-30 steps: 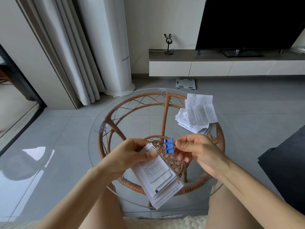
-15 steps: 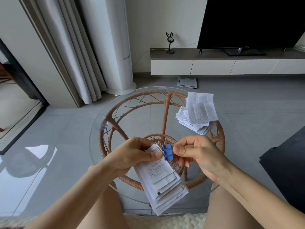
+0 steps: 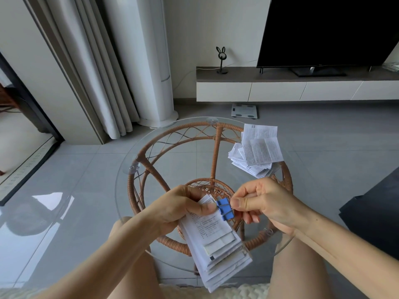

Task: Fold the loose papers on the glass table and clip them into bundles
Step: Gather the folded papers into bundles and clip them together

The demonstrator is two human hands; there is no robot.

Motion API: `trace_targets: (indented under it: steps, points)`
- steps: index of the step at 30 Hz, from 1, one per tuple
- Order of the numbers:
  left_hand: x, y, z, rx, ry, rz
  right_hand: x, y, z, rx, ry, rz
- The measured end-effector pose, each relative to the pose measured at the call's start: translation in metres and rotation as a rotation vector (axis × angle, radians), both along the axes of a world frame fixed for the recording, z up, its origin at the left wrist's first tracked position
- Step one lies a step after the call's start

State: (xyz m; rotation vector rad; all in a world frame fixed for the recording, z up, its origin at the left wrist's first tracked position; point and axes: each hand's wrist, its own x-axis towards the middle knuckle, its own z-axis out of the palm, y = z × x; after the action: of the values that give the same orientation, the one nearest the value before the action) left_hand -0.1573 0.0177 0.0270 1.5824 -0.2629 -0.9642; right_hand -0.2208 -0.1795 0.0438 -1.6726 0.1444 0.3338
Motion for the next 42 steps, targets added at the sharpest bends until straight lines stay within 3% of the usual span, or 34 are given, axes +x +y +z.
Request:
trace_targets:
  steps: [10,14,26,29,32,36,39,42]
  points:
    - [0.002,-0.007,-0.002,0.018,0.048,0.047,0.000,-0.003,-0.003,-0.036,0.041,0.051]
    - [0.003,-0.013,-0.004,0.055,-0.036,0.090,0.000,-0.003,-0.008,-0.074,0.058,0.082]
    - [0.013,-0.013,-0.004,0.017,-0.074,-0.022,0.003,-0.007,-0.007,-0.042,0.080,0.071]
    - [0.015,-0.012,-0.007,0.058,-0.008,-0.088,0.005,-0.009,-0.008,-0.090,0.039,0.017]
    - [0.012,-0.014,-0.010,0.088,0.027,-0.053,0.006,-0.006,-0.016,-0.421,-0.124,0.001]
    - [0.005,-0.022,-0.016,0.079,0.044,0.151,0.005,0.005,-0.029,-0.982,-0.744,-0.256]
    - [-0.001,-0.032,-0.017,0.002,0.079,0.307,-0.005,0.026,-0.038,-1.174,-1.048,-0.263]
    - [-0.001,-0.034,-0.013,-0.041,0.088,0.380,-0.018,0.037,-0.054,-1.259,-1.095,-0.176]
